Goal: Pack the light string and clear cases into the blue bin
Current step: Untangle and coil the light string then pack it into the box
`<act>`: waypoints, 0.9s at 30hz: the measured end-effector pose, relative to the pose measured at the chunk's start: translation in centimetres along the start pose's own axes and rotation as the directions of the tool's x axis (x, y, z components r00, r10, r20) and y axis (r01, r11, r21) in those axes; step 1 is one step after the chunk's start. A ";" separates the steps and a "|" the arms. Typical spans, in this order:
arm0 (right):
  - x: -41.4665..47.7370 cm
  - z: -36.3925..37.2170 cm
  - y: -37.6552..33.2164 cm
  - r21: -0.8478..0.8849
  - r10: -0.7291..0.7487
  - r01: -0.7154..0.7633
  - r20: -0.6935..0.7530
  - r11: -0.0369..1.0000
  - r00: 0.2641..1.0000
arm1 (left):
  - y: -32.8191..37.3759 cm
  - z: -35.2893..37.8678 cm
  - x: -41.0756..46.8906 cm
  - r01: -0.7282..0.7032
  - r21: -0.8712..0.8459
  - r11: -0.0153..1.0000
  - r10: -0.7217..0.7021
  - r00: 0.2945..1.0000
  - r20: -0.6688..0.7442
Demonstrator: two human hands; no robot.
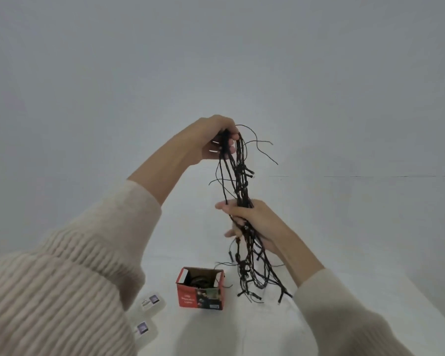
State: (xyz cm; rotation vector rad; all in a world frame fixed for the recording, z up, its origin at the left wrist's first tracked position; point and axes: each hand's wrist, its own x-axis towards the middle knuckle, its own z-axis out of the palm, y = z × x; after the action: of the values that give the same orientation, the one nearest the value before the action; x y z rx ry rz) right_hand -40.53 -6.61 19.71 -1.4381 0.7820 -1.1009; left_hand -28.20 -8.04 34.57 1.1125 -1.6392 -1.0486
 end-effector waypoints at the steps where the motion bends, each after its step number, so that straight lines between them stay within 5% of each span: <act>1: 0.4 0.2 0.4 -0.047 0.024 -0.024 0.005 0.999 1.000 | -0.9 -1.1 0.1 0.016 -0.031 0.999 -0.017 1.000 -0.018; 5: 2.4 1.6 1.2 -0.230 0.146 -0.128 0.062 0.965 0.987 | -4.9 -5.5 0.8 0.096 -0.170 0.981 -0.107 0.992 -0.060; 10: 5.4 2.7 1.7 -0.499 0.151 -0.082 0.098 0.863 0.984 | -9.7 -11.5 1.3 0.169 -0.337 0.926 -0.205 0.976 -0.073; 15: 7.5 2.4 1.9 -0.905 0.103 -0.071 -0.030 0.419 0.994 | -18.4 -15.1 -1.1 0.289 -0.463 0.838 -0.340 0.940 -0.029; 18: 8.4 3.4 2.6 -0.980 0.006 -0.089 -0.089 0.178 0.996 | -24.3 -14.3 -3.1 0.437 -0.552 0.710 -0.492 0.869 0.056; 20: 8.7 4.3 2.9 -0.992 -0.071 -0.082 -0.089 0.096 0.993 | -26.9 -13.4 -3.6 0.495 -0.491 0.717 -0.549 0.835 0.040; 24: 9.6 5.7 3.3 -0.999 -0.086 -0.032 -0.033 0.014 0.996 | -26.1 -12.5 -2.4 0.239 -0.285 0.928 -0.316 0.911 -0.265; 27: 10.5 6.7 4.1 -0.993 -0.029 0.012 0.009 0.115 1.000 | -23.4 -10.8 -1.5 0.009 -0.142 0.990 -0.031 0.987 -0.156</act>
State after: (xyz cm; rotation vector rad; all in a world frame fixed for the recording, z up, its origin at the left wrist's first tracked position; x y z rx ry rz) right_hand -30.14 -14.52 18.09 -2.5853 1.7340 -0.4376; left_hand -12.41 -14.12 15.10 1.0914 -1.4105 -1.0449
